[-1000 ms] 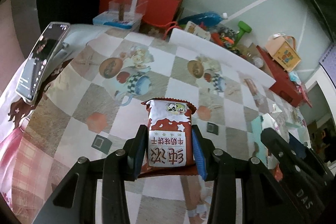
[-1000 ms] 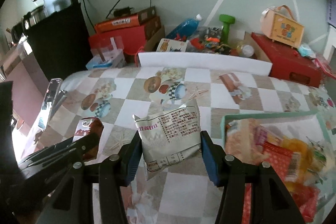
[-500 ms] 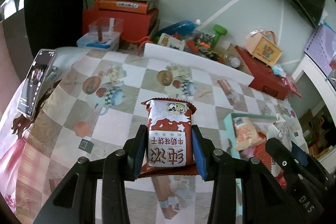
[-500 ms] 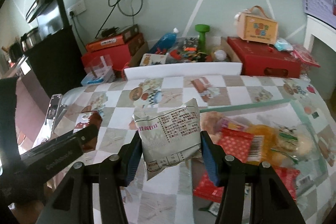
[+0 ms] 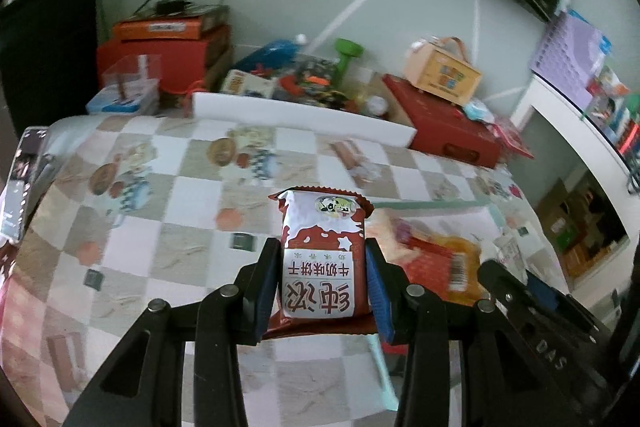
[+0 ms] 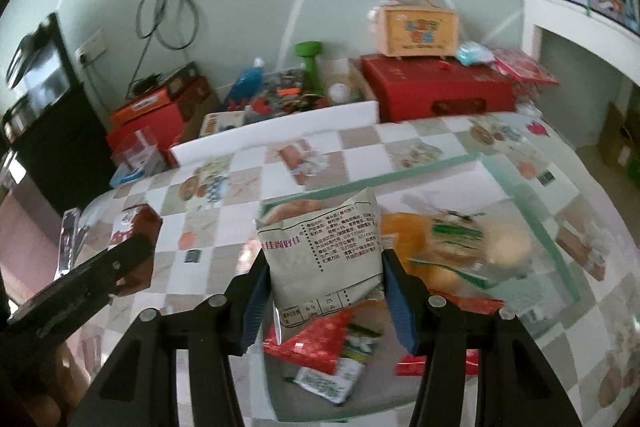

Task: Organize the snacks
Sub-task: 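Lift biscuit pack with left tool while right tool carries white bag over tray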

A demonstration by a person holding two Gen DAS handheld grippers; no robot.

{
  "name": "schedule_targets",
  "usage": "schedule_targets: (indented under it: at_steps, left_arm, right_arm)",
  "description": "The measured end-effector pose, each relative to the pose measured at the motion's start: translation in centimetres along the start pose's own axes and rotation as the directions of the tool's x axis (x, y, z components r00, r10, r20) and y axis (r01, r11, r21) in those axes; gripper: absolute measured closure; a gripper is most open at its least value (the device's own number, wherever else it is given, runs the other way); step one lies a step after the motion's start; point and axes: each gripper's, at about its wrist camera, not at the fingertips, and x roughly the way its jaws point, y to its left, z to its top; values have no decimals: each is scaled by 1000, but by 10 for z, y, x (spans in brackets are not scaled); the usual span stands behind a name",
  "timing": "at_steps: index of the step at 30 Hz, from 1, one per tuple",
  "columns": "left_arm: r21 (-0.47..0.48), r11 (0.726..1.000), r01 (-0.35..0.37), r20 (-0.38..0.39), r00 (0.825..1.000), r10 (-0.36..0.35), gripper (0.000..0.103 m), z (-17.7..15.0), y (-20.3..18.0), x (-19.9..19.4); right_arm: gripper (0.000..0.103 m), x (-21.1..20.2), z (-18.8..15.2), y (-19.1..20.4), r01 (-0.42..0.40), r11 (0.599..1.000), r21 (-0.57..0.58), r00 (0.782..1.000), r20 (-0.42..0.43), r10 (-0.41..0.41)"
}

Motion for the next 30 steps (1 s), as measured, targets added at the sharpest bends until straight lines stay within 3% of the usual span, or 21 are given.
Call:
schedule_targets:
  at_steps: [5, 12, 23, 30]
  left_arm:
    - [80, 996, 51, -19, 999, -50, 60, -6, -38, 5]
    - [170, 980, 108, -60, 993, -99, 60, -18, -83, 17]
    - [217, 970, 109, -103, 991, -88, 60, -34, -112, 40]
    - [220, 972, 83, -120, 991, -57, 60, -39, -112, 55]
  right_arm:
    - [47, -6, 2, -43, 48, 996, 81, 999, 14, -49]
    - [47, -21, 2, -105, 174, 966, 190, 983, 25, -182]
    - [47, -18, -1, -131, 164, 960, 228, 985, 11, -171]
    - [47, 12, -9, -132, 161, 963, 216, 986, -71, -149]
